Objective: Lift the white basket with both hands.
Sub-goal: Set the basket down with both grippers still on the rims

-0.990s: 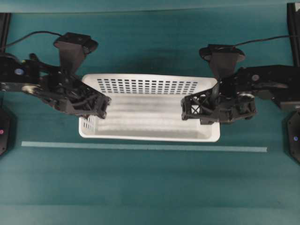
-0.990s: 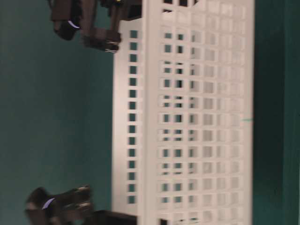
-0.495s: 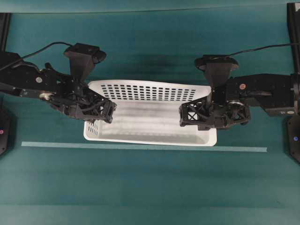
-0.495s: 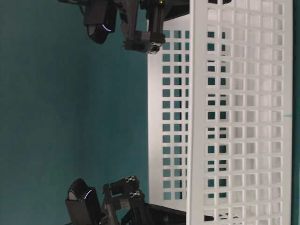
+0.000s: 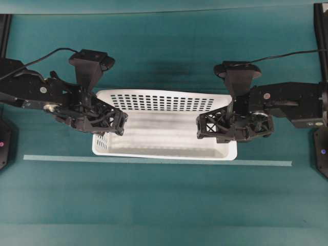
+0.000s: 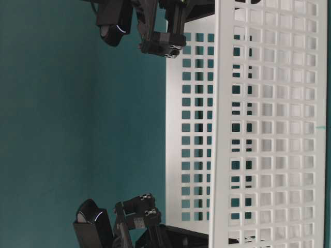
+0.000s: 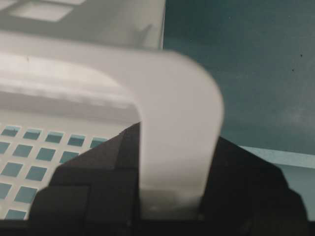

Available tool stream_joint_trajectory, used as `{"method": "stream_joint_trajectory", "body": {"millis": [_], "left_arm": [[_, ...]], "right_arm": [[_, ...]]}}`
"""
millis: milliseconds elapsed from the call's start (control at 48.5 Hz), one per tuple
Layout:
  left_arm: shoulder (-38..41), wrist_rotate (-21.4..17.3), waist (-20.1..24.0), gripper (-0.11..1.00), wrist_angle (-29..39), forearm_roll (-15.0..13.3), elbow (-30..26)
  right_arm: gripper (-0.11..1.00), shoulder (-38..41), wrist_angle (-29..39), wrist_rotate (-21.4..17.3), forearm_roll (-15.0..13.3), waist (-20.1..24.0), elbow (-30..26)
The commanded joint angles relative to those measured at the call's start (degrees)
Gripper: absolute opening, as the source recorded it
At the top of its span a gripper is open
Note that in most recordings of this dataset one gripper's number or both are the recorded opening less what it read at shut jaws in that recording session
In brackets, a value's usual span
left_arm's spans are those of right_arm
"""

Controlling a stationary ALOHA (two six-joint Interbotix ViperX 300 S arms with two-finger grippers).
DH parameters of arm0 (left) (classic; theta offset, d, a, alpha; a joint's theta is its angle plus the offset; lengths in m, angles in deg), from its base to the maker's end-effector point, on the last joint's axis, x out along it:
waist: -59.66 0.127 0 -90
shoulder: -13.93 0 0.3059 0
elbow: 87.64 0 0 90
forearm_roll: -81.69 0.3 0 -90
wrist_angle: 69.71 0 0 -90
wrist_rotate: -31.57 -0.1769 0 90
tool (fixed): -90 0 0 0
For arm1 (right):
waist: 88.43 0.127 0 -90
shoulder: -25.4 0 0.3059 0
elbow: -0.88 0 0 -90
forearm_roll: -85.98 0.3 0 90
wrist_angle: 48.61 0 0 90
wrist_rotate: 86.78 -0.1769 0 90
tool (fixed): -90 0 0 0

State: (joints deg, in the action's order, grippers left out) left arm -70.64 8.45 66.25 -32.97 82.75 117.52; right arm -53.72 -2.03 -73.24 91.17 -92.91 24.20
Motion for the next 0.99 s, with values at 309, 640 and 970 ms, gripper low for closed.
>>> {"method": "stream_joint_trajectory", "body": {"millis": [309, 640, 970], "left_arm": [[1.32, -0.26, -0.97, 0.07, -4.39, 0.53, -0.7], [1.32, -0.35, -0.97, 0.07, -5.89, 0.44, -0.18], [1.23, -0.35, -1.23, 0.61, -5.98, 0.44, -0.09]], "right_arm": [[0.18, 0.88, -6.59, 3.08, 1.32, 2.37, 2.64], [0.26, -0.44, -10.63, 3.16, 1.67, 1.23, 5.1], [0.94, -0.44, -12.48, 6.77, 1.14, -0.53, 5.1]]}}
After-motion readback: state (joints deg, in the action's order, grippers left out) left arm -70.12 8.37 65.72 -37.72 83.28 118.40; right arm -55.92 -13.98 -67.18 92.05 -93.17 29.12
